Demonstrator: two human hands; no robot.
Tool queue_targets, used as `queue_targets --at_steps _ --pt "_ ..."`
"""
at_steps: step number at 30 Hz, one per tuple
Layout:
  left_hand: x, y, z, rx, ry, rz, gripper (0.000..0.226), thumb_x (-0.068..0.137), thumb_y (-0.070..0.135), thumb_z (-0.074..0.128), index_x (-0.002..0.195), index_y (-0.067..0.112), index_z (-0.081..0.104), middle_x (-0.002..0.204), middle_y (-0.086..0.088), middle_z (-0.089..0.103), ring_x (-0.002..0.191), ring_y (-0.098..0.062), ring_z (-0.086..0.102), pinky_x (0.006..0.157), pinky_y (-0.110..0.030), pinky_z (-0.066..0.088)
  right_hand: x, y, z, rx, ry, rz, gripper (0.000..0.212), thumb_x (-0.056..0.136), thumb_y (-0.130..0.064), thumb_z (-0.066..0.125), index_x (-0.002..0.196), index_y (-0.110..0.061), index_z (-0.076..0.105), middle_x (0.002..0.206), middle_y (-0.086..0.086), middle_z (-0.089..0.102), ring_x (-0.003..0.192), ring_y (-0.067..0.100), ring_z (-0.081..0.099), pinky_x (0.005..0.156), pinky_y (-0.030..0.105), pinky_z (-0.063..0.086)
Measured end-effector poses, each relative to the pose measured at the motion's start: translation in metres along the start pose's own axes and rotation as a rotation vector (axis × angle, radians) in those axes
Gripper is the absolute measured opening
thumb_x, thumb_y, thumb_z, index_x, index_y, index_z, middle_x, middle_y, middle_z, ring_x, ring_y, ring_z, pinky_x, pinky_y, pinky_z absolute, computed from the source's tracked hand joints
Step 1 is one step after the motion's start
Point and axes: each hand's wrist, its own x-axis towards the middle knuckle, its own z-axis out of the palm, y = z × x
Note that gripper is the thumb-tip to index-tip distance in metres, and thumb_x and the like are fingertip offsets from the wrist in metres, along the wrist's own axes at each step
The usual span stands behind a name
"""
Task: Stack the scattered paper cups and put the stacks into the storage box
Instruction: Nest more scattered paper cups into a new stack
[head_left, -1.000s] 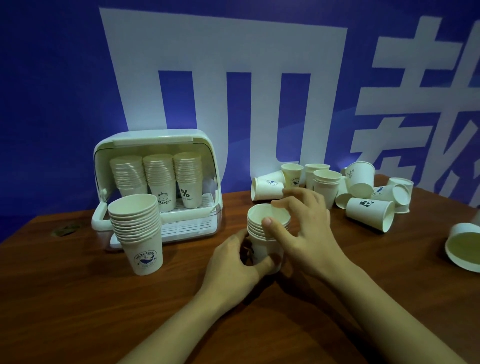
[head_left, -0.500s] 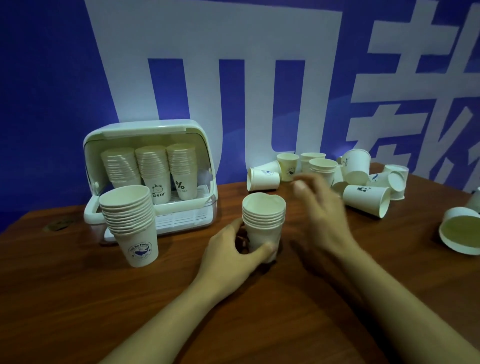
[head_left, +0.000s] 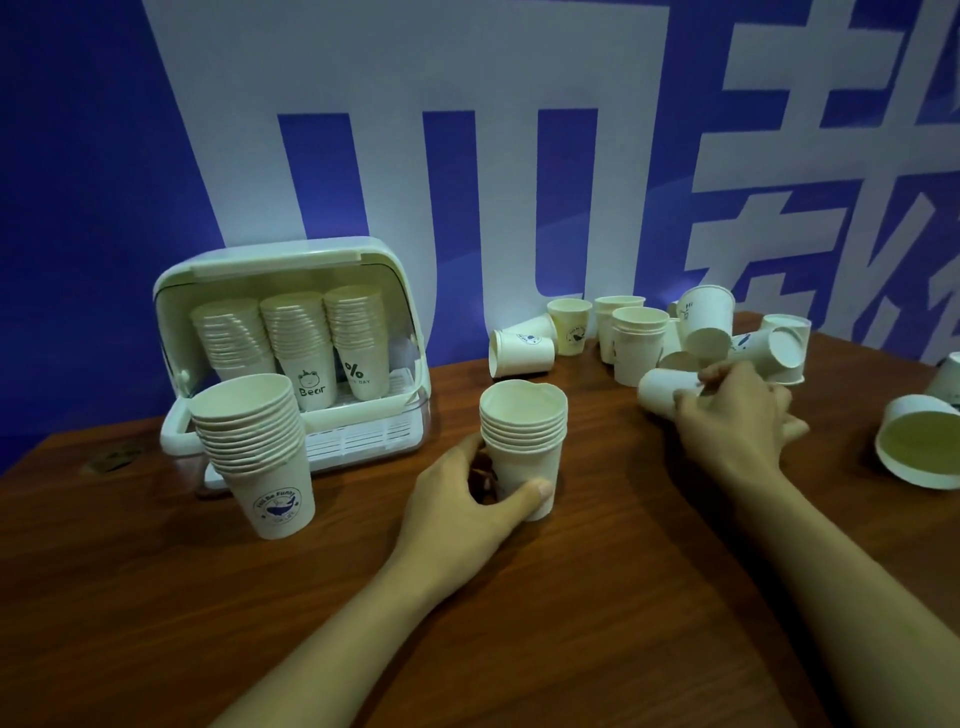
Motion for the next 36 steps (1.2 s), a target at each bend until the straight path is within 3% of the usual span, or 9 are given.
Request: queue_targets --at_steps 4,7,11,17,21,24,26,31,36 --pt "0.0 0.0 0.0 0.013 -0.002 -0.001 0.061 0.079 0.061 0.083 0.133 0.042 0.062 0.119 0.022 0.071 0.105 0.001 0.066 0.091 -0.029 0.058 -0.01 -0.014 -0.001 0.179 0.036 -0.192 0.024 0.093 -0.015 0.066 0.109 -0.025 0.052 0.104 -0.01 0.055 0.127 0.022 0.045 0.102 0.042 0.024" --pt "0.0 0.0 -0.001 0.01 0.006 0.005 0.065 0.075 0.067 0.081 0.133 0.043 0.062 0.119 0.022 0.072 0.105 0.002 0.066 0.092 -0.031 0.059 -0.015 -0.028 -0.003 0.326 0.007 -0.34 0.029 0.092 -0.014 0.07 0.109 -0.033 0.055 0.097 -0.023 0.055 0.125 0.023 0.05 0.106 0.048 0.038" --pt "0.002 -0.001 0.001 0.005 0.019 0.026 0.07 0.071 0.07 0.078 0.134 0.043 0.063 0.119 0.021 0.073 0.104 0.0 0.068 0.092 -0.033 0.059 -0.023 -0.04 -0.002 0.413 -0.031 -0.601 0.015 0.095 -0.018 0.067 0.108 -0.025 0.068 0.11 -0.009 0.064 0.117 0.022 0.057 0.093 0.048 0.053" --pt "0.001 -0.001 0.002 0.006 0.002 0.023 0.06 0.079 0.058 0.083 0.133 0.041 0.063 0.119 0.022 0.072 0.106 0.002 0.066 0.09 -0.025 0.056 -0.044 -0.058 -0.011 0.604 -0.016 -0.758 0.024 0.096 -0.003 0.064 0.108 -0.024 0.065 0.115 0.004 0.056 0.118 -0.012 0.05 0.091 0.011 0.049" --pt "0.002 -0.002 0.002 0.006 0.013 0.013 0.06 0.077 0.058 0.083 0.132 0.044 0.063 0.115 0.02 0.072 0.099 0.0 0.067 0.089 -0.03 0.058 -0.049 -0.067 -0.018 0.711 0.064 -0.787 0.015 0.099 -0.005 0.062 0.109 -0.017 0.063 0.113 0.011 0.058 0.118 0.004 0.056 0.092 0.017 0.049" --pt "0.002 0.0 0.003 0.008 -0.005 0.015 0.059 0.075 0.062 0.081 0.128 0.042 0.065 0.108 0.019 0.073 0.094 0.0 0.067 0.085 -0.031 0.059 -0.057 -0.071 -0.017 0.67 -0.008 -0.853 0.018 0.098 -0.002 0.061 0.11 -0.014 0.062 0.115 0.013 0.056 0.126 0.008 0.055 0.096 0.014 0.047" --pt "0.002 0.001 0.003 0.01 0.006 0.013 0.06 0.073 0.063 0.079 0.127 0.041 0.065 0.105 0.019 0.073 0.093 -0.001 0.068 0.086 -0.035 0.06 -0.059 -0.071 -0.015 0.67 -0.077 -0.857 0.021 0.098 0.0 0.061 0.113 -0.015 0.062 0.118 0.011 0.054 0.132 0.013 0.053 0.099 0.02 0.051" --pt "0.001 0.0 0.005 0.007 0.013 0.001 0.065 0.069 0.07 0.075 0.127 0.043 0.064 0.108 0.018 0.073 0.094 -0.003 0.068 0.089 -0.041 0.06 -0.06 -0.072 -0.015 0.739 -0.061 -0.856 0.015 0.098 -0.004 0.061 0.111 -0.012 0.061 0.12 0.016 0.054 0.129 0.017 0.057 0.091 0.022 0.055" --pt "0.002 -0.003 0.005 -0.002 0.016 -0.002 0.063 0.072 0.07 0.077 0.128 0.045 0.063 0.112 0.019 0.072 0.1 -0.005 0.068 0.092 -0.042 0.059 -0.065 -0.075 -0.012 0.715 -0.126 -0.925 0.02 0.098 -0.005 0.06 0.116 -0.013 0.058 0.124 0.009 0.054 0.134 0.019 0.053 0.098 0.022 0.053"
